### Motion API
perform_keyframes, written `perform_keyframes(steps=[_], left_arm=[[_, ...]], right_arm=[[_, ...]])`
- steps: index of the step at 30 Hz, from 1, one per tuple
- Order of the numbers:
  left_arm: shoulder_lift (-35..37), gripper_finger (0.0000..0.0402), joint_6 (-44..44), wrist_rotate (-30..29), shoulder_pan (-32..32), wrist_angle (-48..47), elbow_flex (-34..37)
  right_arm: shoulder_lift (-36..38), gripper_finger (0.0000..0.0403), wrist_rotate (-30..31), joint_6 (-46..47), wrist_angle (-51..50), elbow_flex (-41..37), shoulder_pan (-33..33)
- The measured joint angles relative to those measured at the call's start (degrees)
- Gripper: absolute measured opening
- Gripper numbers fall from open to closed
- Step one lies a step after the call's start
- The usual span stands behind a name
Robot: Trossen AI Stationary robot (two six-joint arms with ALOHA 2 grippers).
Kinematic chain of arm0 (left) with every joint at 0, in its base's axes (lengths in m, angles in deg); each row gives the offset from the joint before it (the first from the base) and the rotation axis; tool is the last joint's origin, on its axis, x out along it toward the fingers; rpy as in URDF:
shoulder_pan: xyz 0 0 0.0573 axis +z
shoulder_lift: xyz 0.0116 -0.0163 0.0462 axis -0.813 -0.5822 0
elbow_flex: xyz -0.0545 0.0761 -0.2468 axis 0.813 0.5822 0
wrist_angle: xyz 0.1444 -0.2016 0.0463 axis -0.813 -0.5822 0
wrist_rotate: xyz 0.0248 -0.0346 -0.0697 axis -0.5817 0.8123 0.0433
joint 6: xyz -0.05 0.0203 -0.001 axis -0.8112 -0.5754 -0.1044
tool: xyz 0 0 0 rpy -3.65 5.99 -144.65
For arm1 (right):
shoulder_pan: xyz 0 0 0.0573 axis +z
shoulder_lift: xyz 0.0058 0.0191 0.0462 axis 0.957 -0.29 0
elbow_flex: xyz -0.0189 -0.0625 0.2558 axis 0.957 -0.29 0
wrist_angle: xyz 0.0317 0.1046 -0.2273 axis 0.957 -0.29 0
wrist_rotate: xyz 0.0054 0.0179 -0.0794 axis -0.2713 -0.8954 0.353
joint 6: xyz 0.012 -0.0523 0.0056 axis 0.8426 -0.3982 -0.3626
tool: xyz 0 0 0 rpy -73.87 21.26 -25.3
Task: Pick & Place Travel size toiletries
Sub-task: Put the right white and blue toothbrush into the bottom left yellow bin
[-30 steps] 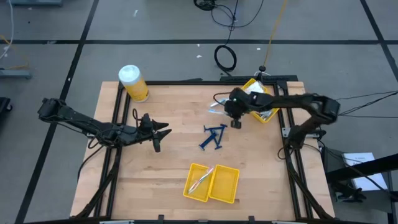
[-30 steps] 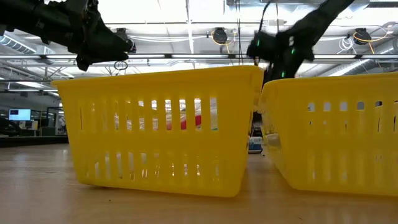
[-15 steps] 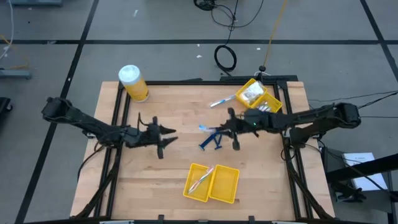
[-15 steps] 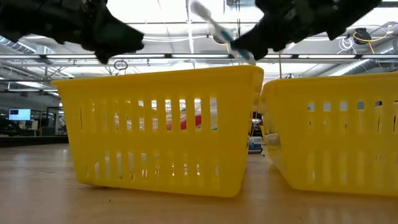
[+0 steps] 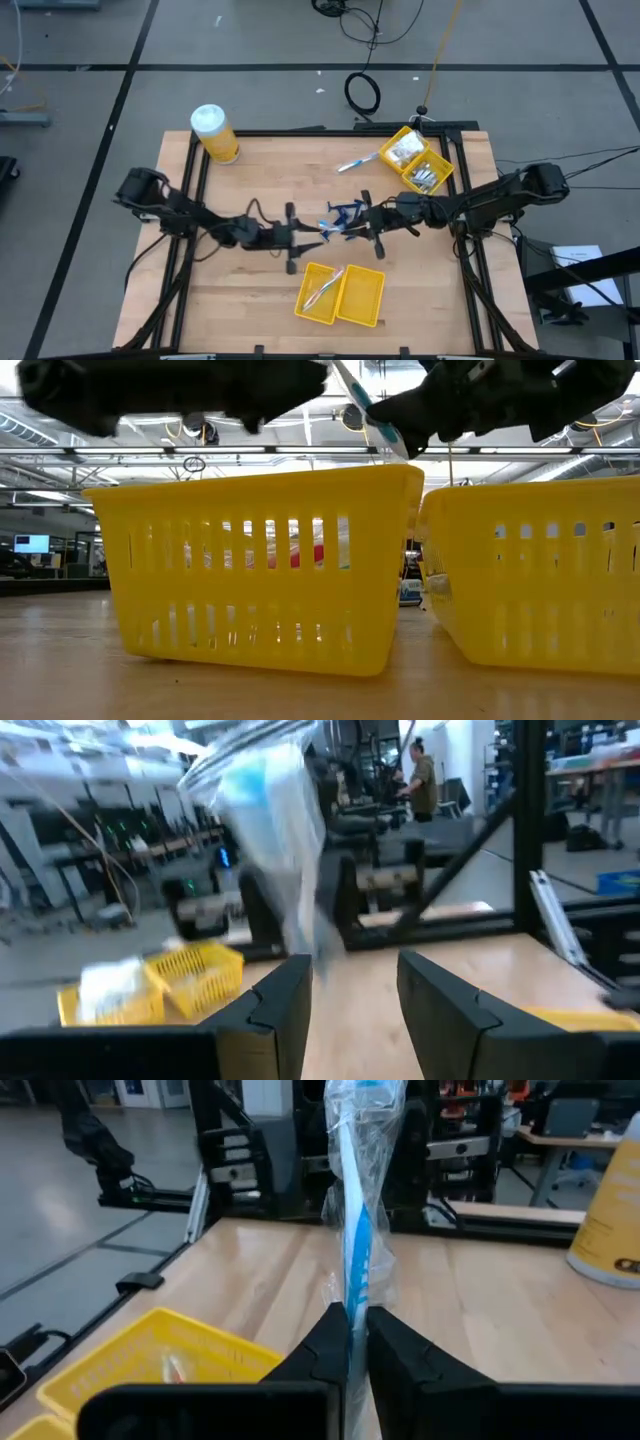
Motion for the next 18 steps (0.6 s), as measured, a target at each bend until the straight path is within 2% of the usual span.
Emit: perform_keyframes(steps=[5,9,16,18], left_arm=[[-4.6,0.0147,0.81,0.01,1.35,-2.06,-8.67],[-4.97,0.0147,0.68,0.24,2.57,-7.42,-12.2],[-4.97,0.0146,-0.67,0.5,3.47,-10.66,-13.04],[-4.99,0.0132,-0.59,0.52,3.47,-11.03,-13.04]], right_arm=[[-1.37,0.0013,0.0,0.0,1.94,0.03,0.91],[-1.36,0.0013,-0.12,-0.02,1.96,0.04,1.42],[-1.35,0.0013,-0.11,-0.35,1.96,0.04,1.96],[-1.35,0.0015,-0.08,-0.49,1.95,0.04,1.96]])
